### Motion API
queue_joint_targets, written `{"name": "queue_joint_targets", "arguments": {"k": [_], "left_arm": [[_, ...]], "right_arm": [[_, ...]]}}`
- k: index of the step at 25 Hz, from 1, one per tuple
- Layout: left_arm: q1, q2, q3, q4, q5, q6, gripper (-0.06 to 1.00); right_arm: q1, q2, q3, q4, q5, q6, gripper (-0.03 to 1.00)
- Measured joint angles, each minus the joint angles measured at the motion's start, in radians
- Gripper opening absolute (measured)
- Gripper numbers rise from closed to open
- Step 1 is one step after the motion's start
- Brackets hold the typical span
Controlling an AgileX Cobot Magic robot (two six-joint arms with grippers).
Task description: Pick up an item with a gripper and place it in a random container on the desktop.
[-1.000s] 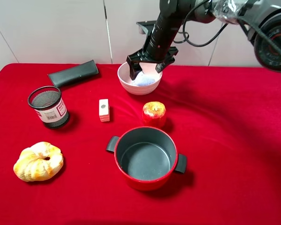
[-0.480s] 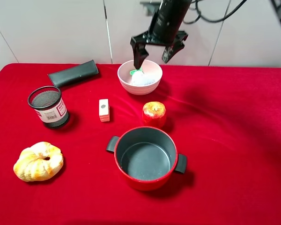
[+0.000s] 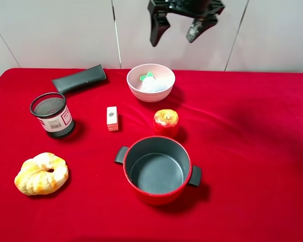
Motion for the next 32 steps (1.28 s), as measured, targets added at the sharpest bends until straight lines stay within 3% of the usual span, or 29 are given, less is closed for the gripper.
{"name": "queue_joint_targets", "arguments": {"k": [14, 28, 32], "left_arm": [[0.0, 0.0, 0.0, 0.0, 0.0, 0.0, 0.99], [0.0, 0.0, 0.0, 0.0, 0.0, 0.0, 0.99], [0.0, 0.0, 0.0, 0.0, 0.0, 0.0, 0.99]], "right_arm": [[0.0, -0.533, 0.612, -0.092, 0.002, 0.022, 0.69], [-0.001, -1.147, 1.022, -0.162, -0.005, 0.068, 0.69], [-0.077, -1.336, 1.148, -0.165, -0.062, 0.07, 0.69]]}}
